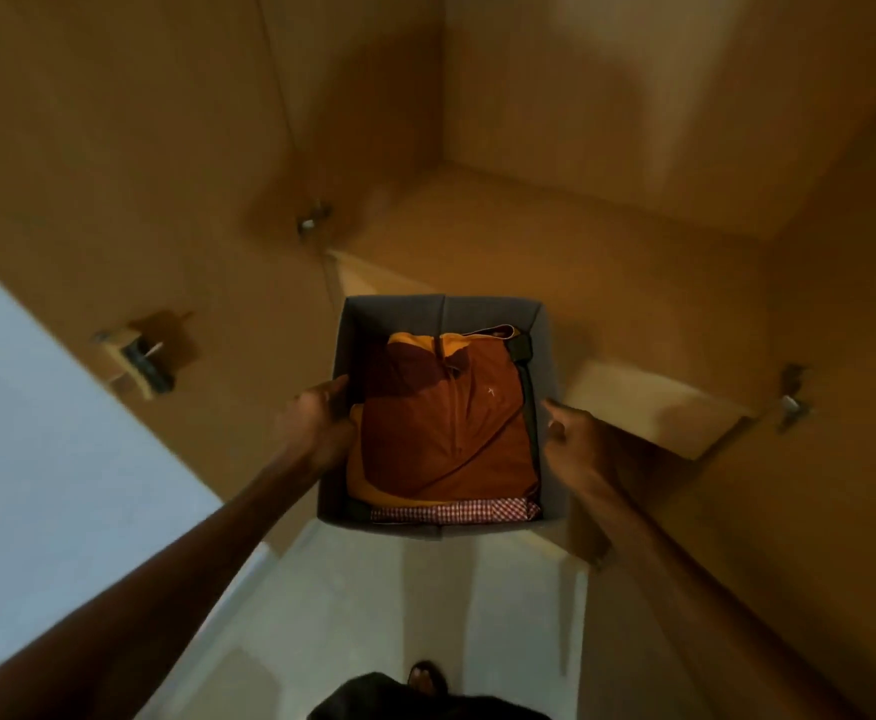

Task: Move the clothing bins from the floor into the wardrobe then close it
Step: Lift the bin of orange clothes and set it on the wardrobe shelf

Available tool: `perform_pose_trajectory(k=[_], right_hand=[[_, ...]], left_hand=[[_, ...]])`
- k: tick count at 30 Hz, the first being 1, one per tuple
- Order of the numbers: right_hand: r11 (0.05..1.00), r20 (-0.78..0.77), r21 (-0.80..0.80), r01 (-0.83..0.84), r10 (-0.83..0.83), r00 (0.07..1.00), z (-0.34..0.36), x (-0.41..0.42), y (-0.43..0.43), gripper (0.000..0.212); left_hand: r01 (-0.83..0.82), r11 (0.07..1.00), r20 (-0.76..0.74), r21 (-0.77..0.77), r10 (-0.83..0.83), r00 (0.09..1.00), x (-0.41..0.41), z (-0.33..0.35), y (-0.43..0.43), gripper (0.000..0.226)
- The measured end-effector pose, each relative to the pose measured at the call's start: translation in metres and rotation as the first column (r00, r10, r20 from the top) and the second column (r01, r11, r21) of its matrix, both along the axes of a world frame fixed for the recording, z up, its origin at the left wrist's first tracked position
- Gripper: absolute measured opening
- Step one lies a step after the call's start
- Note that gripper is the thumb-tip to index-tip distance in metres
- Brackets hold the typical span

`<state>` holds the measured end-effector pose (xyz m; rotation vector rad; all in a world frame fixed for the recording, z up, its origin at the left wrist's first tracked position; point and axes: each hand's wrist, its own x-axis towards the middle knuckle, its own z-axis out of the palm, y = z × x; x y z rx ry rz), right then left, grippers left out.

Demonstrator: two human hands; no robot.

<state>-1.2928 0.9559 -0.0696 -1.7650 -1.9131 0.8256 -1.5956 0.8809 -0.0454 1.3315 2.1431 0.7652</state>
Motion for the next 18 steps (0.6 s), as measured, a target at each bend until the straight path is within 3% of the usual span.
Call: perform_pose_trajectory(k=[3, 10, 13, 18], right_hand=[[0.990, -0.003, 0.060, 0.129, -0.129, 0.992, 0.023, 0.009, 0.030, 0.045], [0.925, -0.028, 0.133, 0.355, -0.354, 0.935, 0.043, 0.038, 0.087, 0.044], [0.890, -0.052, 0.149, 0.431, -0.429, 0.902, 0.044, 0.055, 0.106, 0.043], [0.836, -0.061, 0.147, 0.529, -0.526, 0.848, 0.047, 0.089, 0.132, 0.042]], left_hand=[[0.083, 0.991, 0.058, 0.105, -0.089, 0.994, 0.010, 0.026, 0.065, 0.044], [0.347, 0.935, -0.154, 0.076, -0.332, 0.930, 0.029, 0.043, 0.190, 0.062], [0.448, 0.889, -0.160, 0.094, -0.430, 0.888, 0.043, 0.046, 0.236, 0.060], [0.635, 0.770, -0.148, 0.063, -0.623, 0.769, 0.075, 0.043, 0.300, 0.022]])
